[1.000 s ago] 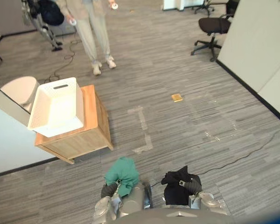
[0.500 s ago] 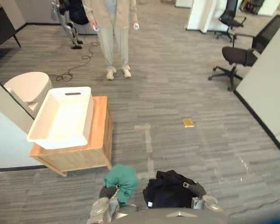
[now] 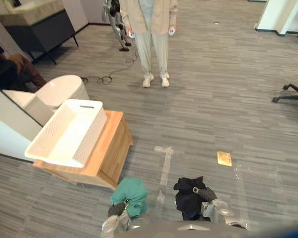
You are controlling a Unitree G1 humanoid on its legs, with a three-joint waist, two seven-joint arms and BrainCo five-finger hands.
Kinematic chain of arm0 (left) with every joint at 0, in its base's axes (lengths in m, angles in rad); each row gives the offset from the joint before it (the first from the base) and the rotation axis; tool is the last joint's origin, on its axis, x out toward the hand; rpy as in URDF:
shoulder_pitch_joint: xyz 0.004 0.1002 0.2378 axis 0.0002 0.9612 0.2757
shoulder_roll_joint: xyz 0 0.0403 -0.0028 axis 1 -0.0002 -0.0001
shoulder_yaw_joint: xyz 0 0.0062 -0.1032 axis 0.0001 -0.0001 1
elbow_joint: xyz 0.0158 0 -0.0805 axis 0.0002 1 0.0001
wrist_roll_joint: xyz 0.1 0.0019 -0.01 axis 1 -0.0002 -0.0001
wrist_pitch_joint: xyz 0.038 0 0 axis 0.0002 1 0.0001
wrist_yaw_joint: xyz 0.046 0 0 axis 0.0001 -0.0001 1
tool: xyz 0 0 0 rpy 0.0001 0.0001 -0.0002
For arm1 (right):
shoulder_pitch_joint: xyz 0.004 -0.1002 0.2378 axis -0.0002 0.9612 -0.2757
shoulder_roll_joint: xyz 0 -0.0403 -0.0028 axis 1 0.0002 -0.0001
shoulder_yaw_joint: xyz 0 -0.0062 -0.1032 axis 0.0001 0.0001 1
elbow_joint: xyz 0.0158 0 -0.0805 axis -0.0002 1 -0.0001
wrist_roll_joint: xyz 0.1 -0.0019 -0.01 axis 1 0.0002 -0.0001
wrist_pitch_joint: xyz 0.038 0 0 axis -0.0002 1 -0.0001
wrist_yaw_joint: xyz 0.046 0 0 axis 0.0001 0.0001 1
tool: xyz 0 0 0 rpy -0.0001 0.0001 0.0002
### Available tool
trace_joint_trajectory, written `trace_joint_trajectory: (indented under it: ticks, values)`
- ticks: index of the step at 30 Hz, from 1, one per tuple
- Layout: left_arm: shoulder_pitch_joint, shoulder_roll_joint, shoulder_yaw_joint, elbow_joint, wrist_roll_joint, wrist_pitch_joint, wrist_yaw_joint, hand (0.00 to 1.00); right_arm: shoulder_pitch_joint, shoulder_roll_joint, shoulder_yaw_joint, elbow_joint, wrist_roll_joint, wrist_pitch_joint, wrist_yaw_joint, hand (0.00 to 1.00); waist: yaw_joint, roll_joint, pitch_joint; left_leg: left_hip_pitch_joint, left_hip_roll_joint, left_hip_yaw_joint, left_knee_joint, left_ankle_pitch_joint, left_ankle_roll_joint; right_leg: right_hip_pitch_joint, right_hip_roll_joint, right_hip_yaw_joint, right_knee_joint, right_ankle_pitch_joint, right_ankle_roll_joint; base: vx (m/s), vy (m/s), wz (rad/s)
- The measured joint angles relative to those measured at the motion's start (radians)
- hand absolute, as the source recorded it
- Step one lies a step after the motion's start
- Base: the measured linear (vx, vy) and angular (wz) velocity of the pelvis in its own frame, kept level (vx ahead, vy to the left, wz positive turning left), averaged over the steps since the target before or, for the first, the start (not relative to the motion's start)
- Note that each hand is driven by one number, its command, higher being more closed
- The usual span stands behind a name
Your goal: Tidy the bed and pick cloth on bed and put in laundry
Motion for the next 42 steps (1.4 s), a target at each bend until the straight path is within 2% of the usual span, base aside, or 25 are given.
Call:
trace_joint_trajectory:
  ticks: [3, 5, 6, 7, 8, 9, 10, 11, 13, 14, 16, 18, 20, 22, 23, 24, 26, 27, 28, 29, 30, 32, 34, 35, 42]
  values:
    - [-0.003, 0.0, -0.006, -0.024, -0.005, -0.002, -0.009, 1.0, -0.004, -0.004, -0.012, 0.013, -0.016, 0.006, 0.001, 1.0, 0.022, -0.01, 0.002, -0.108, -0.041, 0.118, -0.121, -0.06, 0.003, 0.118, 0.021, -0.022, -0.129, 0.019, 0.006, 0.39, -0.106, -0.09]
    - [-0.013, 0.007, -0.02, -0.024, -0.032, 0.004, -0.009, 1.0, -0.004, -0.004, -0.037, 0.012, -0.046, 0.007, 0.002, 1.0, 0.028, -0.02, 0.003, -0.09, -0.044, 0.271, -0.426, -0.08, 0.024, 0.164, 0.018, -0.045, -0.167, 0.022, 0.015, 0.46, 0.018, -0.06]
    - [-0.018, 0.007, -0.025, -0.024, -0.032, 0.013, -0.01, 1.0, 0.001, -0.005, -0.052, 0.002, -0.076, 0.001, 0.004, 1.0, 0.021, -0.02, 0.003, -0.062, -0.039, 0.42, -0.658, -0.014, 0.062, 0.191, 0.019, -0.081, -0.181, 0.009, 0.036, 0.49, 0.044, 0.5]
    - [-0.02, 0.021, -0.042, -0.022, -0.03, 0.024, -0.011, 1.0, 0.016, 0.001, -0.053, -0.004, -0.089, -0.009, 0.004, 1.0, 0.005, -0.035, 0.002, -0.034, -0.044, 0.592, -0.774, 0.029, 0.163, 0.218, 0.015, -0.128, -0.188, -0.014, 0.069, 0.59, 0.051, 0.89]
    - [-0.025, 0.042, -0.051, -0.016, -0.031, 0.034, -0.011, 1.0, 0.025, 0.006, -0.061, -0.001, -0.094, -0.013, 0.004, 1.0, -0.004, -0.057, -0.003, -0.019, -0.068, 0.652, -0.812, 0.027, 0.164, 0.23, -0.005, -0.167, -0.193, -0.019, 0.077, 0.45, 0.041, 1.35]
    - [-0.04, 0.061, -0.055, -0.017, -0.031, 0.039, -0.009, 1.0, 0.035, 0.021, -0.074, -0.011, -0.095, -0.025, 0.003, 1.0, -0.015, -0.099, -0.008, -0.011, -0.098, 0.764, -0.858, 0.015, 0.151, 0.235, -0.03, -0.229, -0.2, -0.015, 0.089, 0.44, 0.042, 1.29]
    - [-0.054, 0.064, -0.055, -0.012, -0.031, 0.054, -0.006, 1.0, 0.042, 0.018, -0.086, -0.017, -0.106, -0.035, 0.0, 1.0, -0.011, -0.099, -0.01, -0.001, -0.102, 0.829, -0.872, -0.02, 0.164, 0.24, -0.032, -0.257, -0.194, -0.011, 0.098, 0.49, 0.12, 1.42]
    - [-0.048, 0.063, -0.061, 0.01, -0.031, 0.073, -0.004, 1.0, 0.049, 0.011, -0.113, -0.015, -0.132, -0.036, -0.008, 1.0, 0.006, -0.089, -0.015, 0.021, -0.134, 0.815, -0.906, -0.071, 0.238, 0.242, -0.048, -0.272, -0.113, -0.019, 0.117, 0.42, 0.147, 1.05]
    - [-0.053, 0.073, -0.07, 0.026, -0.035, 0.083, 0.002, 1.0, 0.055, 0.003, -0.137, -0.012, -0.156, -0.028, -0.011, 1.0, 0.009, -0.1, -0.011, 0.061, -0.184, 0.761, -0.933, -0.079, 0.243, 0.193, -0.129, -0.268, 0.138, -0.028, 0.139, 0.48, 0.186, 1.1]
    - [-0.052, 0.085, -0.108, 0.029, -0.05, 0.088, 0.002, 1.0, 0.052, -0.005, -0.146, -0.011, -0.17, -0.02, -0.008, 1.0, 0.002, -0.099, -0.01, 0.1, -0.212, 0.695, -0.96, -0.095, 0.247, 0.045, -0.224, -0.18, 0.513, 0.036, 0.076, 0.45, 0.135, 1.08]
    - [-0.054, 0.097, -0.138, 0.046, -0.073, 0.089, 0.004, 1.0, 0.03, -0.009, -0.143, -0.01, -0.189, -0.012, 0.001, 1.0, -0.011, -0.095, -0.003, 0.147, -0.217, 0.617, -0.966, -0.098, 0.247, -0.067, -0.243, -0.095, 0.723, 0.029, 0.082, 0.4, 0.03, 1.19]
    - [-0.05, 0.103, -0.15, 0.054, -0.089, 0.093, 0.009, 1.0, 0.035, -0.009, -0.121, -0.04, -0.2, -0.011, 0.008, 1.0, -0.021, -0.082, 0.005, 0.215, -0.206, 0.517, -0.975, -0.098, 0.247, -0.129, -0.235, -0.06, 0.761, 0.02, 0.074, 0.4, -0.081, 1.69]
    - [-0.054, 0.113, -0.18, 0.052, -0.099, 0.092, 0.013, 1.0, 0.051, -0.007, -0.099, -0.075, -0.197, -0.012, 0.013, 1.0, -0.022, -0.087, 0.003, 0.25, -0.193, 0.407, -0.994, -0.102, 0.23, -0.192, -0.198, 0.0, 0.662, 0.01, 0.068, 0.32, -0.177, 1.87]
    - [-0.08, 0.118, -0.194, 0.048, -0.097, 0.092, 0.005, 1.0, 0.06, -0.002, -0.085, -0.098, -0.186, -0.02, 0.013, 1.0, -0.023, -0.096, 0.002, 0.252, -0.194, 0.258, -1.011, -0.11, 0.201, -0.245, -0.146, 0.117, 0.456, 0.01, 0.067, 0.28, -0.346, 2.16]
    - [-0.08, 0.116, -0.195, 0.047, -0.085, 0.092, -0.004, 1.0, 0.06, -0.004, -0.077, -0.096, -0.16, -0.022, 0.01, 1.0, -0.028, -0.094, 0.001, 0.25, -0.196, 0.154, -1.011, -0.112, 0.181, -0.244, -0.093, 0.229, 0.279, 0.018, 0.076, 0.28, -0.406, 2.07]
    - [-0.078, 0.117, -0.192, 0.047, -0.076, 0.092, -0.006, 1.0, 0.06, -0.005, -0.066, -0.094, -0.147, -0.022, 0.008, 1.0, -0.029, -0.096, -0.001, 0.251, -0.2, 0.124, -1.009, -0.111, 0.164, -0.236, -0.075, 0.276, 0.21, 0.033, 0.084, 0.24, -0.363, 1.94]
    - [-0.05, 0.125, -0.147, 0.041, -0.069, 0.089, -0.007, 1.0, 0.066, 0.006, -0.008, -0.07, -0.128, -0.018, 0.008, 1.0, -0.016, -0.145, -0.03, 0.252, -0.241, 0.045, -1.001, -0.126, 0.118, -0.22, -0.082, 0.323, 0.083, 0.154, 0.063, 0.21, -0.346, 1.23]
    - [-0.042, 0.117, -0.132, 0.04, -0.076, 0.089, -0.007, 1.0, 0.059, 0.011, 0.011, -0.056, -0.128, -0.011, 0.01, 1.0, -0.008, -0.15, -0.041, 0.254, -0.237, 0.038, -0.99, -0.137, 0.104, -0.197, -0.092, 0.315, 0.069, 0.12, 0.068, 0.27, -0.416, 0.77]
    - [-0.035, 0.102, -0.115, 0.039, -0.085, 0.087, -0.007, 1.0, 0.033, 0.004, 0.027, -0.036, -0.121, 0.004, 0.011, 1.0, 0.006, -0.108, -0.046, 0.246, -0.202, 0.058, -0.97, -0.151, 0.079, -0.158, -0.075, 0.275, 0.019, 0.1, 0.066, 0.23, -0.338, 0.43]
    - [-0.026, 0.086, -0.113, 0.039, -0.084, 0.085, -0.007, 1.0, 0.026, -0.002, 0.028, -0.03, -0.119, 0.011, 0.011, 1.0, 0.006, -0.095, -0.041, 0.242, -0.179, 0.091, -0.967, -0.152, 0.072, -0.136, -0.069, 0.246, -0.012, 0.1, 0.066, 0.22, -0.326, 0.86]
    - [-0.019, 0.066, -0.101, 0.037, -0.074, 0.077, -0.012, 1.0, 0.015, -0.011, 0.026, -0.028, -0.112, 0.021, 0.011, 1.0, -0.012, -0.064, -0.052, 0.228, -0.131, 0.202, -0.965, -0.15, 0.069, -0.102, -0.068, 0.179, -0.054, 0.101, 0.065, 0.15, -0.22, 1.16]
    - [-0.009, 0.056, -0.099, 0.03, -0.057, 0.073, -0.03, 1.0, 0.024, -0.017, 0.026, -0.027, -0.094, 0.036, 0.01, 1.0, -0.036, -0.047, -0.062, 0.234, -0.065, 0.348, -0.977, -0.126, 0.056, -0.038, -0.077, 0.076, -0.093, 0.1, 0.064, 0.13, -0.148, 1.46]
    - [0.007, 0.051, -0.096, 0.0, -0.018, 0.068, -0.044, 1.0, 0.031, -0.029, 0.026, -0.032, -0.068, 0.045, 0.008, 1.0, -0.035, -0.051, -0.062, 0.254, -0.022, 0.465, -1.008, -0.071, 0.015, 0.012, -0.088, -0.002, -0.12, 0.1, 0.064, 0.1, -0.047, 1.19]
    - [0.01, 0.052, -0.091, -0.005, -0.016, 0.064, -0.046, 1.0, 0.03, -0.032, 0.026, -0.032, -0.058, 0.048, 0.006, 1.0, -0.014, -0.063, -0.062, 0.255, -0.035, 0.468, -1.026, -0.051, 0.009, 0.013, -0.1, -0.011, -0.125, 0.105, 0.072, 0.03, 0.034, 0.6]
    - [0.059, 0.088, -0.013, -0.007, -0.018, 0.029, -0.05, 1.0, 0.06, 0.005, 0.02, -0.031, -0.038, 0.072, 0.051, 1.0, -0.024, -0.126, -0.1, 0.249, -0.07, 0.468, -1.046, -0.023, 0.02, 0.031, -0.131, -0.038, -0.157, 0.119, 0.095, 0.01, 0.057, 0.14]
